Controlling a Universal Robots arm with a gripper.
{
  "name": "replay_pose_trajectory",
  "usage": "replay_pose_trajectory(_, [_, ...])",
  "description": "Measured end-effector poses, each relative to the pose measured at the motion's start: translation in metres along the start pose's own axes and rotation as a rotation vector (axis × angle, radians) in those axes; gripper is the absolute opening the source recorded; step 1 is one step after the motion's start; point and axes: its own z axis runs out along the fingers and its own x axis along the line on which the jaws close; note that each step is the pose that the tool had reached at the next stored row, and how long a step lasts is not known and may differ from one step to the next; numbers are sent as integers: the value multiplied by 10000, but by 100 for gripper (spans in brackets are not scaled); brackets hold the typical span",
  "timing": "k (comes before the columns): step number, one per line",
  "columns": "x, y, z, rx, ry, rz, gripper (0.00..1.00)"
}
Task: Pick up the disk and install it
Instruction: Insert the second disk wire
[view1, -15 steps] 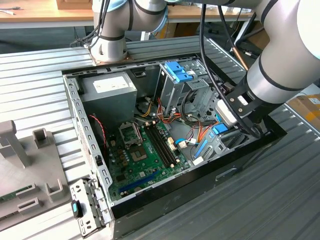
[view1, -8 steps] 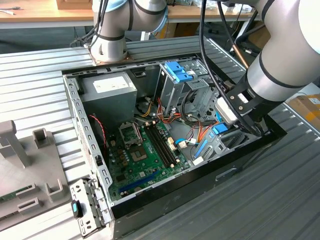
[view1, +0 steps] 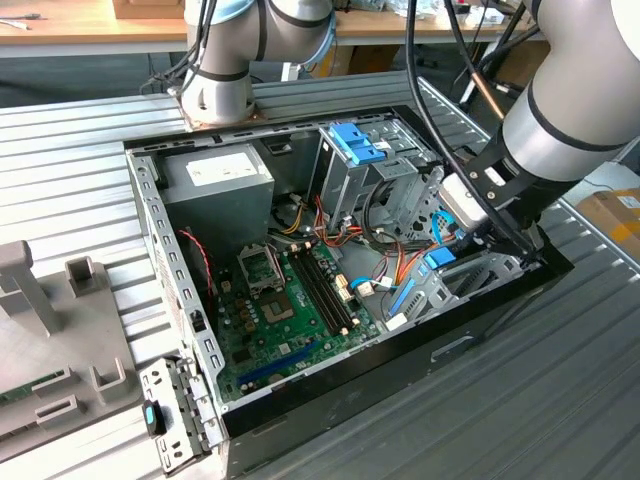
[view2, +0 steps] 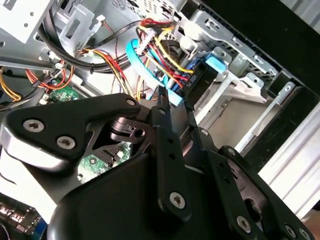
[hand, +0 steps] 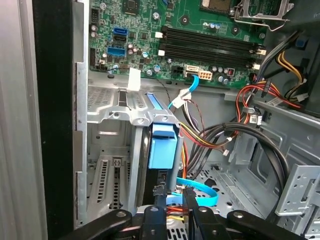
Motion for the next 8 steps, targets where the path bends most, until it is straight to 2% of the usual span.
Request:
replay_pose_trajectory(3, [1, -6, 1, 7, 22, 36, 27])
replay_pose_trajectory(4, [-4, -12, 4, -44, 65, 49, 27])
replay_pose_trajectory(5, [-3, -11, 4, -192, 97, 157, 27])
replay_pose_trajectory(8, [-22, -12, 8, -738, 149, 491, 27])
